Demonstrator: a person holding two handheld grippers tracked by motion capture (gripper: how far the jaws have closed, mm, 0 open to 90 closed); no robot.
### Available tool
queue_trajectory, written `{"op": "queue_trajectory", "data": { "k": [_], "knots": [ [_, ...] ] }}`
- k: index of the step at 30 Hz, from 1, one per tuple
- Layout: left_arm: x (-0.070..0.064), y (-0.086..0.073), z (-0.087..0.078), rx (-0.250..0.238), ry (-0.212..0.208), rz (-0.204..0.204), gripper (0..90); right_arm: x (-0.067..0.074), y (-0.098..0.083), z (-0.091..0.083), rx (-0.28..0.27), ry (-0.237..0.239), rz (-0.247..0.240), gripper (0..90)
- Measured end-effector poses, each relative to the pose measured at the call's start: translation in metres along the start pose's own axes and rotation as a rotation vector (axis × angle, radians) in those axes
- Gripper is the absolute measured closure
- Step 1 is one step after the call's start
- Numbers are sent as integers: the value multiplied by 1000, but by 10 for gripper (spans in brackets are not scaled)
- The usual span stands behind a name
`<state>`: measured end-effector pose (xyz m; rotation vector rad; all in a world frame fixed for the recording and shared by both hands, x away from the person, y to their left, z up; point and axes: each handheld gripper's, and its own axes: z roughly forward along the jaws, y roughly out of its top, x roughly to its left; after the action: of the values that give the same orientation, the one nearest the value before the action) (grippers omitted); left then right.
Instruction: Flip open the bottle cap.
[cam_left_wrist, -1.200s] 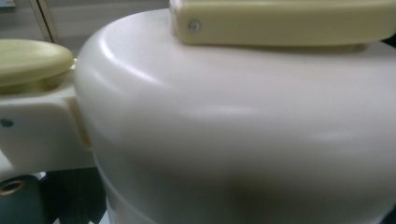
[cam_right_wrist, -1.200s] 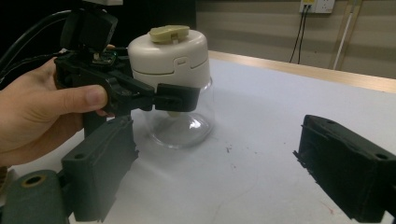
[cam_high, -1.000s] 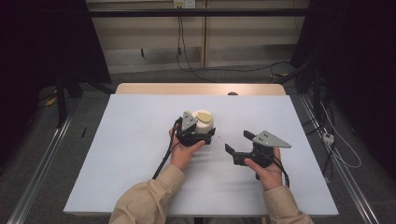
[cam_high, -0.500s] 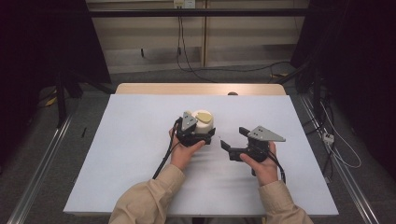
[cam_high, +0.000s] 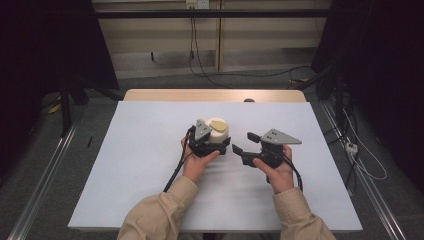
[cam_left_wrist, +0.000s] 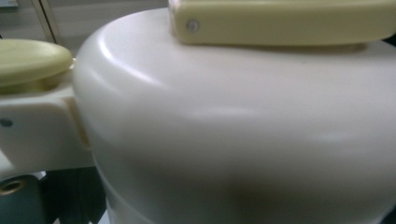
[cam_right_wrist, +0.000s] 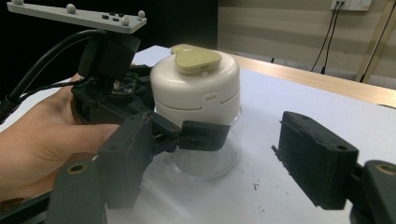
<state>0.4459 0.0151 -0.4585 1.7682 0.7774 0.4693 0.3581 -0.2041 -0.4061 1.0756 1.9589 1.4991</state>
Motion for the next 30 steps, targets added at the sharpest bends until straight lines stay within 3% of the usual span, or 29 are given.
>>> {"op": "queue_trajectory", "data": {
  "k": [5, 15, 26, 30],
  "knots": [
    [1, 0, 0, 3, -1, 10, 51, 1, 4, 7, 23, 23, 4, 338],
    [0, 0, 0, 2, 4, 7, 51, 3, 15, 20, 53, 66, 9, 591],
    [0, 0, 0, 5, 5, 10, 51, 1, 21, 26, 65, 67, 0, 841],
    [0, 0, 0, 4, 5, 10, 51, -2, 22, 28, 66, 72, -5, 892]
  ]
}}
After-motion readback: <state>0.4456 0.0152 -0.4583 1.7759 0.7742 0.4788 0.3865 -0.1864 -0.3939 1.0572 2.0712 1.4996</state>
